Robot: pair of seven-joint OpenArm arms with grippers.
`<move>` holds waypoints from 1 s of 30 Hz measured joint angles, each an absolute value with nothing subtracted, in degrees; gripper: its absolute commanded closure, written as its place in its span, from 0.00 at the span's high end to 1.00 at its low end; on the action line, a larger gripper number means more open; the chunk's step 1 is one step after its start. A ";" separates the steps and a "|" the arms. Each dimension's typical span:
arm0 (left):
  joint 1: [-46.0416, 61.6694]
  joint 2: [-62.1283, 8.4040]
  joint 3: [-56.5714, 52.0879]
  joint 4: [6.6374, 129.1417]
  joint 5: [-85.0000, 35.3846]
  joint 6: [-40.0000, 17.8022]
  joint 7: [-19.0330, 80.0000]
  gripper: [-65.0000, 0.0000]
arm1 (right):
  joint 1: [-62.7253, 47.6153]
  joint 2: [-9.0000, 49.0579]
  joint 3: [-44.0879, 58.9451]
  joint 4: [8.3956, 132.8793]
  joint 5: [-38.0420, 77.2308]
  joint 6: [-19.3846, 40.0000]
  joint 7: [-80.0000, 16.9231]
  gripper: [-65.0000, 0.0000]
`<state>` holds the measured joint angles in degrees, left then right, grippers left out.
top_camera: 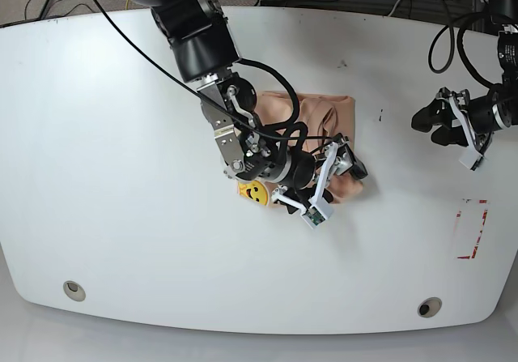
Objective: Layout the t-shirt on the table in an organized manner, then fold the t-shirt properly
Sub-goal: 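Release the left gripper and press the folded bundle with the right gripper, then open the right gripper and move both grippers to the bundle's edges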
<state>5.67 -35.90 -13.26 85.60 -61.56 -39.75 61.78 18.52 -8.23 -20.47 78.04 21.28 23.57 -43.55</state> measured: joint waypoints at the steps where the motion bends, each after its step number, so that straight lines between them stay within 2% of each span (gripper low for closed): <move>1: 5.74 -35.90 -13.26 85.60 -61.60 -39.75 61.76 0.57 | 17.56 -8.23 -20.27 79.59 21.19 23.51 -43.62 0.77; 7: 5.65 -35.77 -13.19 85.62 -61.69 -39.72 61.73 0.57 | 12.36 -4.99 -20.38 90.45 22.28 24.10 -43.77 0.69; 12: 5.15 -35.48 -12.93 85.62 -61.69 -39.75 61.76 0.57 | 8.73 -1.93 -19.99 94.59 21.76 23.70 -47.16 0.63; 21: 2.37 -35.57 -12.14 85.49 -61.47 -39.72 61.30 0.57 | -1.89 1.34 -20.62 102.74 21.39 24.01 -47.81 0.63; 30: 1.56 -32.86 -12.14 85.41 -55.99 -39.75 61.60 0.57 | -3.81 1.72 -20.58 102.54 21.19 23.79 -47.64 0.63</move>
